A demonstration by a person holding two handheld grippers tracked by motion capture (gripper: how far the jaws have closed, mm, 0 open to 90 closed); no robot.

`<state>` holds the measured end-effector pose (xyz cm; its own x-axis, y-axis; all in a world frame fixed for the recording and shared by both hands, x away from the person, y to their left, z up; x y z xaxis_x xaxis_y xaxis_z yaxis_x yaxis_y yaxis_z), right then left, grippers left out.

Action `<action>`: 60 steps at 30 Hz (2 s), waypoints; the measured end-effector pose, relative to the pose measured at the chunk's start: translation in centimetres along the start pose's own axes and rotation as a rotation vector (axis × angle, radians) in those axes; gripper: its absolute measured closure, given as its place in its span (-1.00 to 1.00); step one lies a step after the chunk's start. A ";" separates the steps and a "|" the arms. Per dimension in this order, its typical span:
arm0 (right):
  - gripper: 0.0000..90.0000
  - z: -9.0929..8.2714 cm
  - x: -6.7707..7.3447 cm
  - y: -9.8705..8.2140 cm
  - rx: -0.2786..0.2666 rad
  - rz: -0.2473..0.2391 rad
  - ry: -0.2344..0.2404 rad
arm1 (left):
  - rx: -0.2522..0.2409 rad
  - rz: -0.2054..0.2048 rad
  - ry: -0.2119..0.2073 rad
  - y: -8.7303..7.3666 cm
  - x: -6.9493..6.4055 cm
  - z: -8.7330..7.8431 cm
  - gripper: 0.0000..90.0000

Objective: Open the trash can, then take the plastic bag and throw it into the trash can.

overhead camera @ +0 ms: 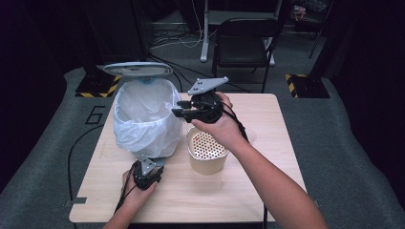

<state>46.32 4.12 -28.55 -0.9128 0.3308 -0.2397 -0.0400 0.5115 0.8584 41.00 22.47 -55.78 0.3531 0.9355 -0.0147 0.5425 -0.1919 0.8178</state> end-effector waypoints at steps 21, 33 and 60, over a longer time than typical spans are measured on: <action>0.47 6.7 -0.8 2.2 -0.005 0.015 -0.022 | 0.022 0.039 0.002 0.1 0.3 -0.2 0.10; 0.47 9.9 -0.4 3.0 0.000 0.011 -0.045 | 0.023 0.031 -0.006 0.1 0.3 -0.2 0.10; 0.05 4.1 -1.4 0.0 -0.004 0.035 -0.136 | 0.006 0.001 -0.004 0.0 0.1 -0.1 0.10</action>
<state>49.28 6.83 -30.08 -0.8501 0.4530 -0.2686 -0.0111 0.4946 0.8691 40.99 22.55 -55.74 0.3571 0.9339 -0.0160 0.5466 -0.1950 0.8144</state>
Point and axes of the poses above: each handheld gripper's, and its own axes: z roughly forward along the jaws, y roughly out of its top, x roughly to its left, the point moved 5 cm from there along z, roughly forward along the jaws, and after that the axes turned 13 degrees about -z, right-handed, at the moved point
